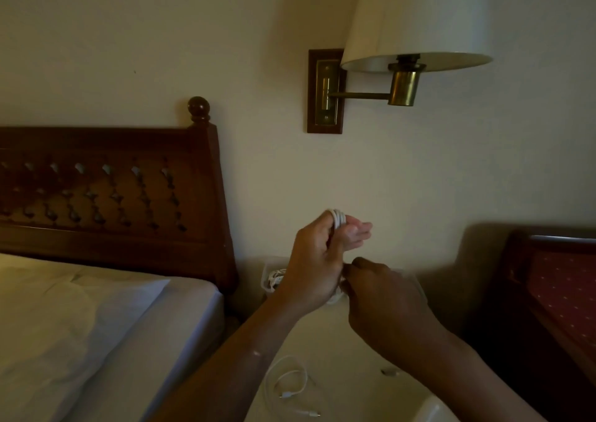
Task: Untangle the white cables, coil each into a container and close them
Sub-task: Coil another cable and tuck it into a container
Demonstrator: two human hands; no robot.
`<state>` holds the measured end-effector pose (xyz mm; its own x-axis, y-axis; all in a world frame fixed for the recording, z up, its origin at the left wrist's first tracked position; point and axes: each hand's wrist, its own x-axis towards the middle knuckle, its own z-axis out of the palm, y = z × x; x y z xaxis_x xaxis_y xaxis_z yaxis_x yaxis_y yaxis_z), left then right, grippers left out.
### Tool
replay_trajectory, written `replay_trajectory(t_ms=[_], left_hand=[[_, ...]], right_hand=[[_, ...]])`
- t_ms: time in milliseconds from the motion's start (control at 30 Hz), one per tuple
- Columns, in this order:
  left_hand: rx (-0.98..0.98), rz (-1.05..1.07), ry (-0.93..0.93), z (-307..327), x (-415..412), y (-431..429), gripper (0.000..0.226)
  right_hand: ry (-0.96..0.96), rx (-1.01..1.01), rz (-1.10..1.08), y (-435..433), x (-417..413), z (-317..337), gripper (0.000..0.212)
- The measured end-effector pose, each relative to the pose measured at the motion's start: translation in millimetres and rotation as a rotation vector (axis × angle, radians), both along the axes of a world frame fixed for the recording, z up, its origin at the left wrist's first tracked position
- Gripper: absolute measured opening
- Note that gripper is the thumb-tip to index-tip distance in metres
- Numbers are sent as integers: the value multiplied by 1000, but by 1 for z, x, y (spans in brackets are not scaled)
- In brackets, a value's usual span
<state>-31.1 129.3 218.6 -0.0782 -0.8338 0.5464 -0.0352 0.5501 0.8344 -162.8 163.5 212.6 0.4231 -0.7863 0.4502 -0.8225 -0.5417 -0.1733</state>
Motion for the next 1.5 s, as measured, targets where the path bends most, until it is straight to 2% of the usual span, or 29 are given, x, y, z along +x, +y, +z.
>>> replay_trajectory(t_ms=[100,200,267,333,400,500,633,700,800,867,1000,1167,1300,1400,1500], left_hand=[[-46,94,-331,-8,6,-7,19],[-66,75,-507,-11,19,-7,28],[21,-10,-449,-12,21,-2,27],[109,-100,-313,-11,19,3,37],[171,-205,-199,-11,20,6,46],[236,-360,-120,-8,25,8,45],[257,-469,109,-5,21,13,33],[235,-480,212,-6,16,16,31],[228,-493,347,-6,12,17,29],[255,-476,351,-5,13,17,29],[391,-487,312,-6,21,14,33],[563,-466,309,-5,25,9,34],[609,-459,306,-1,23,6,39],[658,-461,313,2,22,7,43],[623,-366,297,1,16,8,43]], right_hand=[[119,39,-24,9,-8,15,23],[157,-89,-24,9,-22,32,14],[171,-171,-26,4,-32,38,10],[138,-188,10,-5,-40,41,16],[-3,-276,72,-14,-46,41,13],[-186,-364,123,-29,-46,33,11],[-530,-240,218,-44,-35,11,25],[-595,-189,223,-48,-29,-1,25],[-616,-66,189,-47,-21,-15,48],[-596,-14,193,-43,-19,-20,53],[-614,92,190,-41,-24,-11,42],[-801,397,389,-23,-20,2,38],[-825,311,418,-19,-14,3,29],[-833,260,343,-19,-16,-2,28],[-887,307,315,-14,-13,-5,27]])
